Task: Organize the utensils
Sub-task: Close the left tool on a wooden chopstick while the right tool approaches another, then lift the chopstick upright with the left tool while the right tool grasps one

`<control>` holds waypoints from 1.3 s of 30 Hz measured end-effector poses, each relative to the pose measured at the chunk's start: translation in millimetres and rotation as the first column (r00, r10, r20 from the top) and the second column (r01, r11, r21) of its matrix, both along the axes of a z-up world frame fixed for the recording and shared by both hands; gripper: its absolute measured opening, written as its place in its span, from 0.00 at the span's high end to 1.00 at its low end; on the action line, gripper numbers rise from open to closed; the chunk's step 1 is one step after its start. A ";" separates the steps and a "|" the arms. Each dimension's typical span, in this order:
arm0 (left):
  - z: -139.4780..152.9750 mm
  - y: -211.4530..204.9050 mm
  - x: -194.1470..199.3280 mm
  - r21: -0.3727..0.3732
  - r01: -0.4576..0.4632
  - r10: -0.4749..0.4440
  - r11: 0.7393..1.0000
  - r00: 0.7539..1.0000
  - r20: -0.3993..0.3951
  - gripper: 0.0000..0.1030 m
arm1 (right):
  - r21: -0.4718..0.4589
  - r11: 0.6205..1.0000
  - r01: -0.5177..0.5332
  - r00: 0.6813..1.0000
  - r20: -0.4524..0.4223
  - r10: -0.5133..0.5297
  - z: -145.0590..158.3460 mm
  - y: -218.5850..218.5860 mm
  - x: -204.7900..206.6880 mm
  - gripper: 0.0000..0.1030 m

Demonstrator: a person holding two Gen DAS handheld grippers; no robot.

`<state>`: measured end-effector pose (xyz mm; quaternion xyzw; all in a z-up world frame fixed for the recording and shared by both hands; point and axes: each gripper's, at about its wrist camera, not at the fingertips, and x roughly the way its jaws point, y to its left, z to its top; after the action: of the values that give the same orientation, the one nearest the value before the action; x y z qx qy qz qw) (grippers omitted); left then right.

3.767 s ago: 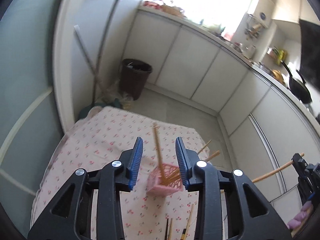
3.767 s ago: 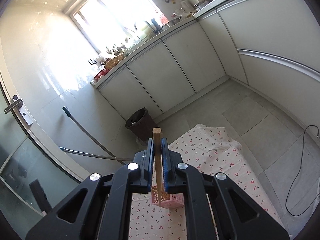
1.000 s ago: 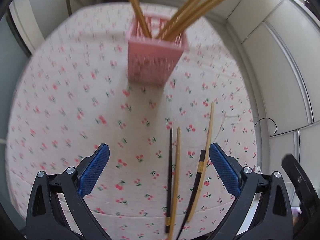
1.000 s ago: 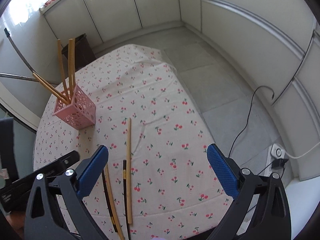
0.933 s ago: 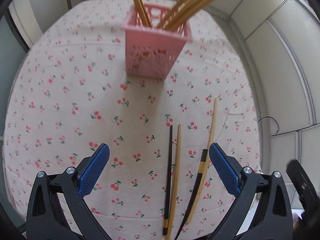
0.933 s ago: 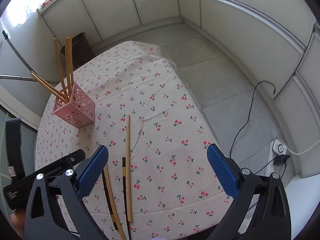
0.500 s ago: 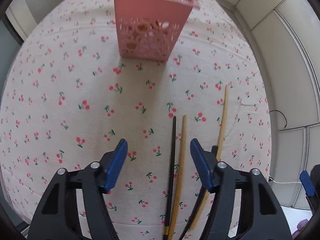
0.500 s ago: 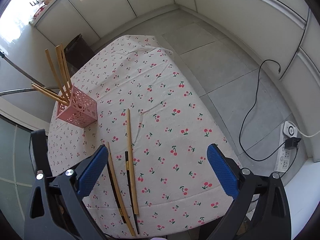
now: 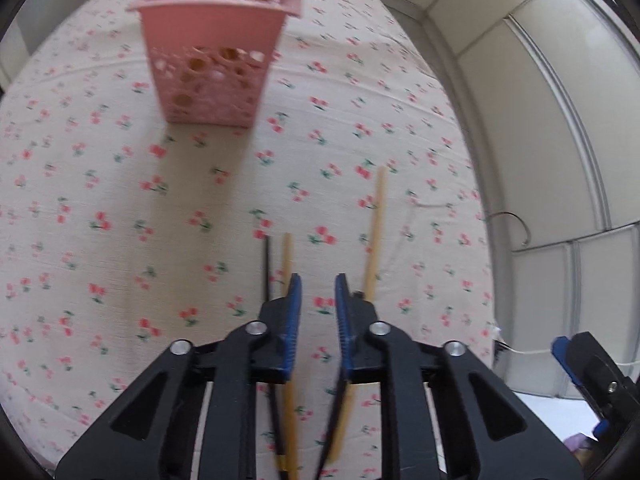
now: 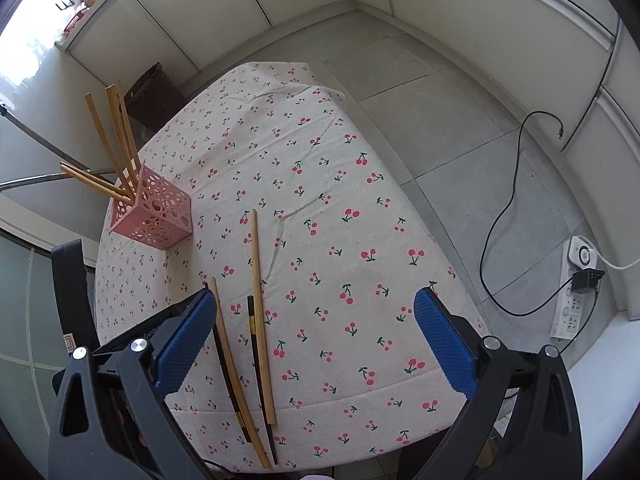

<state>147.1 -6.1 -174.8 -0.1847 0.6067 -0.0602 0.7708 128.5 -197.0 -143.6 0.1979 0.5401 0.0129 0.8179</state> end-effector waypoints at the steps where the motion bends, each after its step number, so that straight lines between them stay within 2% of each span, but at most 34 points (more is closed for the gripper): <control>1: -1.1 -0.6 0.3 -0.013 0.002 -0.002 1.000 1.000 -0.004 0.88 | 0.004 1.000 0.001 1.000 0.000 -0.001 0.1 -0.7 0.0 0.07; 2: -1.4 -3.4 2.3 -0.012 -0.001 0.001 1.000 1.000 -0.008 0.88 | 0.007 1.000 0.003 1.000 0.000 -0.003 0.2 -1.1 0.1 0.07; 5: -4.1 -7.4 3.8 0.054 -0.006 0.006 0.999 1.000 -0.001 0.88 | 0.012 1.000 0.003 1.000 0.000 -0.003 0.4 -1.9 0.0 0.07; 14: -24.1 -11.1 10.9 0.128 -0.001 0.007 0.992 0.999 -0.047 0.88 | 0.012 1.000 0.012 1.000 -0.010 -0.012 -2.6 -6.7 -1.0 0.07; 17: -26.0 -17.5 15.0 0.168 0.024 -0.018 0.985 0.999 -0.037 0.88 | 0.004 1.000 0.019 1.000 -0.015 -0.019 -4.0 -7.1 0.5 0.07; 19: -25.8 -27.0 14.5 0.227 0.054 -0.051 0.972 0.998 -0.020 0.88 | -0.008 1.000 0.024 1.000 -0.020 -0.024 -5.9 -6.6 2.7 0.07; 21: -26.3 -44.8 9.9 0.340 0.101 -0.114 0.935 0.993 0.018 0.89 | -0.024 0.999 0.035 0.999 -0.026 -0.036 -8.7 -5.9 7.0 0.07; 23: -27.6 -57.0 4.8 0.402 0.126 -0.166 0.907 0.984 0.066 0.95 | -0.054 0.997 0.055 0.998 -0.036 -0.056 -13.7 -1.9 16.4 0.07; 25: -27.5 -54.9 2.3 0.382 0.117 -0.170 0.917 0.979 0.108 0.96 | -0.081 0.995 0.061 0.997 -0.046 -0.065 -19.8 4.8 26.6 0.07; 27: -22.4 -41.7 1.4 0.298 0.099 -0.141 0.950 0.982 0.124 0.96 | -0.098 0.994 0.055 0.997 -0.056 -0.061 -25.4 13.0 37.0 0.07; 30: 8.7 -26.7 -3.8 0.212 0.083 -0.123 0.974 0.975 0.185 0.96 | -0.144 0.989 0.033 0.997 -0.067 -0.043 -35.6 32.5 54.3 0.07; 33: 50.1 -8.4 -17.5 0.149 0.074 -0.113 0.986 0.956 0.271 0.96 | -0.215 0.976 0.006 0.997 -0.072 -0.022 -48.4 54.3 72.3 0.07; 37: 85.9 12.7 -33.9 0.127 0.059 -0.100 0.990 0.934 0.342 0.96 | -0.243 0.970 -0.005 0.995 -0.102 -0.020 -71.5 72.5 90.7 0.07; 38: 93.9 18.8 -37.9 0.127 0.050 -0.093 0.991 0.928 0.360 0.96 | -0.253 0.967 -0.009 0.994 -0.104 -0.018 -75.4 76.1 93.0 0.08; 39: 100.6 23.7 -40.8 0.120 0.040 -0.083 0.992 0.924 0.374 0.96 | -0.265 0.964 -0.016 0.994 -0.105 -0.012 -79.7 80.9 95.6 0.14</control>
<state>106.3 17.6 -74.3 -0.1078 0.4546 -0.0853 0.8800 224.1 -116.1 -223.2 0.0863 0.5798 -0.0693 0.8072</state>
